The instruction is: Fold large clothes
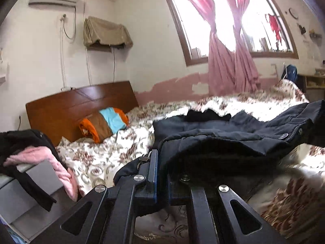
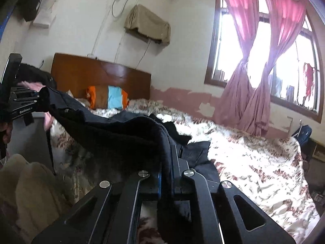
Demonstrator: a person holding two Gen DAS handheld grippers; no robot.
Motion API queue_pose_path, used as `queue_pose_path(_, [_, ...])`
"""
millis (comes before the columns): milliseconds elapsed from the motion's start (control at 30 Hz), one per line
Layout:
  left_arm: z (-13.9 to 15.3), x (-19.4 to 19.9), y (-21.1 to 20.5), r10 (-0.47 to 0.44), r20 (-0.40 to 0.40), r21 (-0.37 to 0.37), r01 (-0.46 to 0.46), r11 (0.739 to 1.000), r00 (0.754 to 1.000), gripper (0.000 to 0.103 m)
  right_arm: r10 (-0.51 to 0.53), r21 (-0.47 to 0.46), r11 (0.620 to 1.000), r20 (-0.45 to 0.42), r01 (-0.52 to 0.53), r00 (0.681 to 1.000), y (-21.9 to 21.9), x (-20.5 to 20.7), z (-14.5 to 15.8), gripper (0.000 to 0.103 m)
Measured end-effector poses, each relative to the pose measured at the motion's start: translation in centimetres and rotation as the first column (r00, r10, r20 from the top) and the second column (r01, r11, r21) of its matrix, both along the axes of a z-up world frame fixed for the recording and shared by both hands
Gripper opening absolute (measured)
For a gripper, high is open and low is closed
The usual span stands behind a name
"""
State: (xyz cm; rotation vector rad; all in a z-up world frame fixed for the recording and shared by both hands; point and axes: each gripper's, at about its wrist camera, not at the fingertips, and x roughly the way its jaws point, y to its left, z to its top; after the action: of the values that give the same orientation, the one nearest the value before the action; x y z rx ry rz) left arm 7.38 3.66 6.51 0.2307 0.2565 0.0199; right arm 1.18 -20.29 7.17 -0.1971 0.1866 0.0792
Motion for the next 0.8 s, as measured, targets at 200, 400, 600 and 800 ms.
queue_pose_path(200, [3.9,1.1,-1.2,-0.024,0.015,0.002,0.024,1.000,1.000,0.006,-0.028,-0.009,1.000,0.056,0.028,0.998,-0.6,1.5,3.3,0.005])
queue_pose_path(400, [6.9,6.4,-2.0,-0.018,-0.024,-0.017,0.018,1.000,1.000,0.006,-0.044,0.005,0.999,0.088,0.044,0.995,-1.2,6.6,5.9,0.005])
queue_pose_path(600, [8.5,13.0,-2.9,-0.013,-0.038,-0.015,0.013,1.000,0.999,0.006,-0.073,0.024,0.997,0.116,0.071,0.991,-2.2,13.0,6.6,0.005])
queue_pose_path(800, [8.7,20.7,-4.2,-0.011,-0.040,-0.024,0.010,1.000,0.999,0.006,-0.106,0.051,0.994,0.104,0.101,0.989,-3.3,21.3,6.5,0.005])
